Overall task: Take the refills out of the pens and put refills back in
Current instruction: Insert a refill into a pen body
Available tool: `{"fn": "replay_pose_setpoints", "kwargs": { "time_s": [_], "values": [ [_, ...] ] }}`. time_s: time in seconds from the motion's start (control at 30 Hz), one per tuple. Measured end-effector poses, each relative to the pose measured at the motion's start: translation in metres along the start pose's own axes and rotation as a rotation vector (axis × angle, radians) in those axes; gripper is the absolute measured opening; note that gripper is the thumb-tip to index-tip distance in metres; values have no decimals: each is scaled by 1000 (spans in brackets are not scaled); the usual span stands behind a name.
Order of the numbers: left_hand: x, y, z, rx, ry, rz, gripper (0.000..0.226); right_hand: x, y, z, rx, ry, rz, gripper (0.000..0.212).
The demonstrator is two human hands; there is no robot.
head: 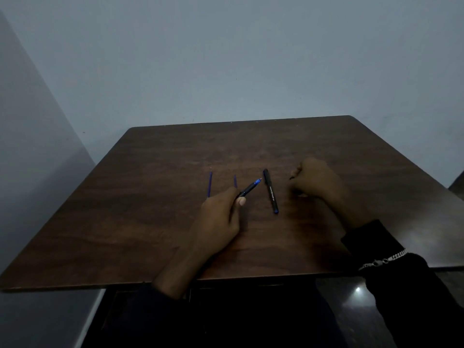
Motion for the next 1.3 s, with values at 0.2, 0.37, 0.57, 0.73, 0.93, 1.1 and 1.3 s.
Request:
{"fn": "replay_pose_setpoints", "kwargs": {
  "time_s": [0.2,0.37,0.57,0.73,0.93,1.1,1.3],
  "values": [
    [-1,-1,-1,17,-5,-3,26,3,12,-15,-43,-1098,137,20],
    [0,-1,-1,17,1,0,24,8,19,-36,12,-1289,240,20],
    [2,-1,-3,27,-6,-8,22,12,23,-41,5,-1300,313,23],
    [3,-1,-3,30,-14,-7,24,14,25,-40,-1,-1281,333,21],
    [1,-2,-2,32,-13,-4,22,16,27,-41,-14,-1247,330,20],
    [-1,-2,-2,21,-29,-16,22,19,32,-43,-8,-1171,351,21],
    [-1,0,0,19,-5,-19,22,19,33,-42,-8,-1140,363,17]
  ]
}}
Point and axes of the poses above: each hand's wrist, its own y-axis away from the middle knuckle, its own z-axis out of the back of the hand, x = y × z, the point moved 3 cm from there along -y, towards the middle knuckle, and after that the axes turned 2 degrees about -x, right-handed, at the moved point
